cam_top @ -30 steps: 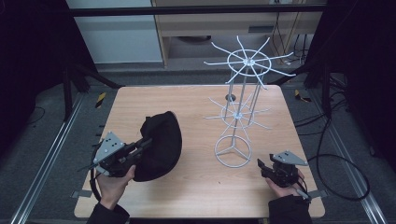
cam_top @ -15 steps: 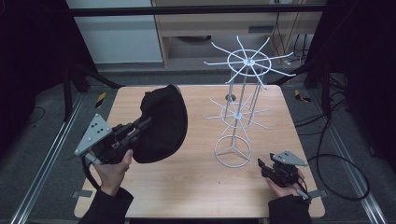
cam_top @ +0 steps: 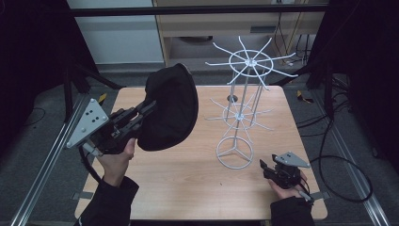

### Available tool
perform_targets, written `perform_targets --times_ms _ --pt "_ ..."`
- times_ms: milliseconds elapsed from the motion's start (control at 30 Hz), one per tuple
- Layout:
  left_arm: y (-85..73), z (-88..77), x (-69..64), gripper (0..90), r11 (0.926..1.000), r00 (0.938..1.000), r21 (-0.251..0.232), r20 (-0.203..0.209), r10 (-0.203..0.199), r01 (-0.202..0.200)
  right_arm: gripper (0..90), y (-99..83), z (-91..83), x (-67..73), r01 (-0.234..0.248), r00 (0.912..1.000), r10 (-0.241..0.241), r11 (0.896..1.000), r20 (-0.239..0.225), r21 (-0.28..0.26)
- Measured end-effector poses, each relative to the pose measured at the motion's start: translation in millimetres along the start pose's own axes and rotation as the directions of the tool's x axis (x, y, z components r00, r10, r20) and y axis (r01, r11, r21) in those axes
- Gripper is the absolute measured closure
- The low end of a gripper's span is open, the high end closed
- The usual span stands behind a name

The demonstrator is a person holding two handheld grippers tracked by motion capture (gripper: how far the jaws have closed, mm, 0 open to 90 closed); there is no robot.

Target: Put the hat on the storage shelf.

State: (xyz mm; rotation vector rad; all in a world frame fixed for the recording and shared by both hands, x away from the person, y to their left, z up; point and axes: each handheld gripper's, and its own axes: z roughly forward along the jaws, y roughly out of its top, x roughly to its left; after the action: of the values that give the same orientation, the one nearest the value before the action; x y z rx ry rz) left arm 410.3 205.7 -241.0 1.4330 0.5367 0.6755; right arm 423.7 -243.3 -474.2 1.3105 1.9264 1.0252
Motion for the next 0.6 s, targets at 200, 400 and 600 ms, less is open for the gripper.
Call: perform_targets --times_ms 200,400,600 --pt "10.6 5.5 -1.9 81.6 0.9998 0.9999 -0.017 0.011 -0.004 0.005 46.6 0.0 0.2 -0.1 -0.002 1.0 0.002 1.0 -0.001 0.0" --pt "21.4 11.3 -2.6 81.6 0.9995 0.9997 -0.032 0.024 0.004 -0.003 46.9 0.1 0.2 -0.1 -0.002 1.0 0.002 1.0 -0.003 -0.001" --pt "32.1 18.9 -7.8 81.6 0.9991 0.999 -0.041 0.043 0.009 -0.007 47.0 0.0 0.4 0.1 -0.003 1.0 0.003 1.0 -0.005 0.001"
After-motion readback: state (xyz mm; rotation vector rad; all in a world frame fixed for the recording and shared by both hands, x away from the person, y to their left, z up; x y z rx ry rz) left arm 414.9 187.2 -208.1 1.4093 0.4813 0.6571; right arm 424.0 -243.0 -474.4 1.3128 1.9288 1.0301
